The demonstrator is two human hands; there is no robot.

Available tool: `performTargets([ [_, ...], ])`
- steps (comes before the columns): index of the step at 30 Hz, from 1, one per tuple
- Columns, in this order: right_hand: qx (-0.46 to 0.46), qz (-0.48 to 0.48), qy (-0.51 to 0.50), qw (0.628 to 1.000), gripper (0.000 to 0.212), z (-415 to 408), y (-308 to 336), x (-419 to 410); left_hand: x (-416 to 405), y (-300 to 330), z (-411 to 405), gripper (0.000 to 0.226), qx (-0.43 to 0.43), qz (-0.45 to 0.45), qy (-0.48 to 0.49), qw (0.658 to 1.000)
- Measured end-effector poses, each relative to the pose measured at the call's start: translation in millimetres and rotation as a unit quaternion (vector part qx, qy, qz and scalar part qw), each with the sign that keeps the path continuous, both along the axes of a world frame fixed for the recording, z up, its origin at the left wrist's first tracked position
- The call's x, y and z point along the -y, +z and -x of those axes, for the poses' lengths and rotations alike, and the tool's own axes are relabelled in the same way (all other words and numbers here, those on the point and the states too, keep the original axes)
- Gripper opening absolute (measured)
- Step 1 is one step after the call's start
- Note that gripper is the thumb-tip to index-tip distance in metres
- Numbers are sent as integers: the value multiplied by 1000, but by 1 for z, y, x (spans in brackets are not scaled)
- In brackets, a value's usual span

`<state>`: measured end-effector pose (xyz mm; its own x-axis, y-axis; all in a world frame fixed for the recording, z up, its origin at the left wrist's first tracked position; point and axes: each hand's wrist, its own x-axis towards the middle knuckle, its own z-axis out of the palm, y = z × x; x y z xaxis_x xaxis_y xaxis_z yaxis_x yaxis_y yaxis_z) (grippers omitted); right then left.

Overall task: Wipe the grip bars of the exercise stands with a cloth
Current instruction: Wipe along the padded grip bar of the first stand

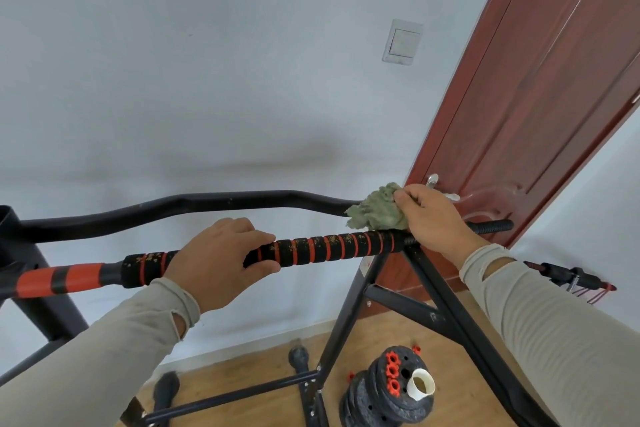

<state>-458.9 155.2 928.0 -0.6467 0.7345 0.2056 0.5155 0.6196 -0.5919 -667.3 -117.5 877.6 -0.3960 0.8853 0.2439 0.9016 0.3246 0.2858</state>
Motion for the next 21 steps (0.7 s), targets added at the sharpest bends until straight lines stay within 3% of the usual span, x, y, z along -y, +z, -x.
performTargets([
  [3,-65,-33,-22,997,33,1,5,-6,0,0,0,52,3,0,0,1000],
  [5,-64,-113,19,991,28,-5,10,2,-1,-1,1,52,4,-2,2,1000],
  [7,34,-231,123,965,25,-14,5,13,-1,-1,1,53,2,3,3,1000],
  [9,152,-286,218,920,27,-22,-14,20,-1,-1,1,54,2,7,2,1000],
  [12,174,-268,224,921,34,-27,-27,18,-2,-1,1,53,-2,10,-1,1000],
  [18,58,-155,126,978,33,0,-16,34,-1,0,-1,52,-12,8,-2,1000],
  [21,150,-202,154,955,47,6,-30,43,3,6,0,53,-6,20,-23,1000],
])
